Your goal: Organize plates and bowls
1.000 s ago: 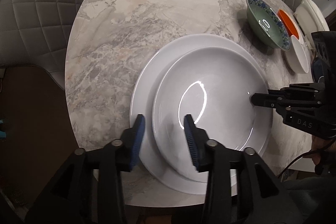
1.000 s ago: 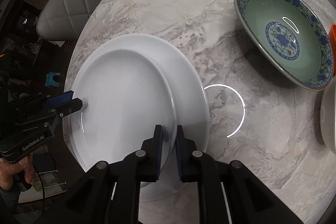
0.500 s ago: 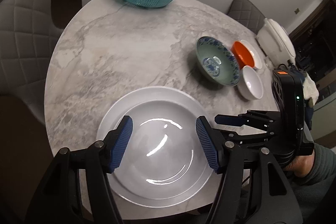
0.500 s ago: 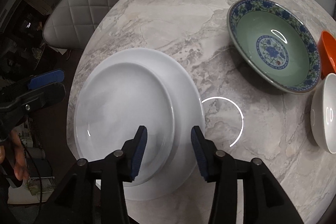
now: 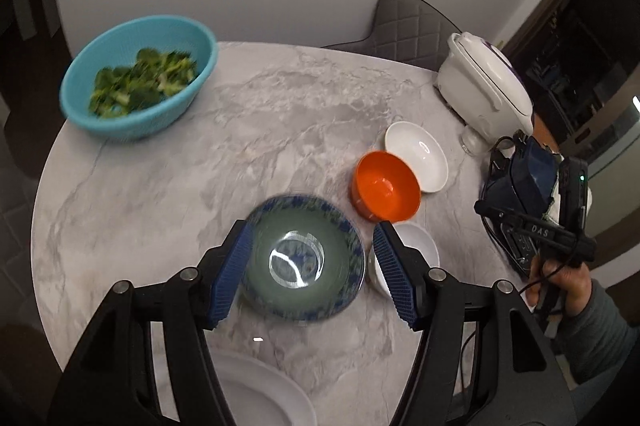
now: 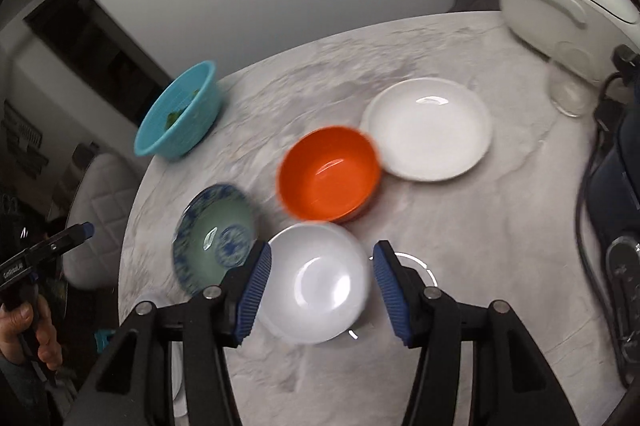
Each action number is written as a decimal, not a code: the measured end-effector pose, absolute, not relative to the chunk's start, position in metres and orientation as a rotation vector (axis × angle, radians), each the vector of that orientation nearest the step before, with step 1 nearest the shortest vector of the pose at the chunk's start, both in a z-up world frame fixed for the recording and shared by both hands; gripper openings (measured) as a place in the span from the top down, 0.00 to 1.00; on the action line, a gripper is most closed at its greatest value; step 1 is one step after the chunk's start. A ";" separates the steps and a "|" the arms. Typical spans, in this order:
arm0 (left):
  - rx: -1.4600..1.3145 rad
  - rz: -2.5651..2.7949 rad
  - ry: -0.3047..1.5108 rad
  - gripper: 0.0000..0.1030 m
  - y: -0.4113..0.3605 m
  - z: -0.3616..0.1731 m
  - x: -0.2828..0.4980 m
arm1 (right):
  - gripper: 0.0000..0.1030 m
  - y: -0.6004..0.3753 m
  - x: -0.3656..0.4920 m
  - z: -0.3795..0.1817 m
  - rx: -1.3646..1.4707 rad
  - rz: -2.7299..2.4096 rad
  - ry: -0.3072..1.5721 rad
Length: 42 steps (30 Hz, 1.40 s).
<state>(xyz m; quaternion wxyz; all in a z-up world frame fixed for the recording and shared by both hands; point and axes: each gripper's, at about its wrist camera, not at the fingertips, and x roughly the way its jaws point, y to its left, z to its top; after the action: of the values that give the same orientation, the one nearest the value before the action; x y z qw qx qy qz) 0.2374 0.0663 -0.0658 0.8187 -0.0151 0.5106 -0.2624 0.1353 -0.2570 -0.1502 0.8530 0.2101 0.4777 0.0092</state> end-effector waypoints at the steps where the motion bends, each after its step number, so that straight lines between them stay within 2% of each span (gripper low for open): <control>1: 0.010 -0.576 1.082 0.41 0.045 -0.064 0.256 | 0.45 -0.282 0.145 -0.150 0.473 -0.015 1.005; 6: 0.074 -0.685 1.164 0.41 -0.051 -0.086 0.352 | 0.45 -0.357 0.178 -0.165 0.548 -0.103 1.046; 12: 0.087 -0.782 1.263 0.41 -0.138 -0.146 0.418 | 0.45 -0.379 0.205 -0.197 0.611 -0.119 1.091; 18: 0.257 -0.854 1.280 0.41 -0.195 -0.200 0.423 | 0.45 -0.394 0.219 -0.219 0.682 -0.132 1.104; 23: 0.275 -0.911 1.368 0.41 -0.217 -0.235 0.427 | 0.45 -0.406 0.223 -0.234 0.719 -0.144 1.120; 32: 0.317 -0.937 1.434 0.41 -0.240 -0.259 0.427 | 0.46 -0.415 0.228 -0.253 0.782 -0.119 1.150; 36: 0.297 -0.941 1.453 0.45 -0.246 -0.264 0.428 | 0.49 -0.417 0.230 -0.256 0.795 -0.106 1.148; 37: 0.301 -0.949 1.456 0.53 -0.248 -0.265 0.427 | 0.51 -0.416 0.231 -0.257 0.794 -0.101 1.150; 39: 0.319 -0.953 1.460 0.62 -0.252 -0.266 0.424 | 0.54 -0.415 0.233 -0.257 0.788 -0.092 1.155; 42: 0.328 -0.967 1.463 0.64 -0.255 -0.268 0.419 | 0.58 -0.413 0.235 -0.257 0.788 -0.083 1.159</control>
<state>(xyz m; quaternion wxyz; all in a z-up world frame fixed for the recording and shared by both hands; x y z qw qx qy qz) 0.4187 -0.2550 -0.2678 0.6277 0.1432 0.6384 -0.4218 0.2351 -0.4133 -0.2566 0.7634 0.3625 0.5332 -0.0381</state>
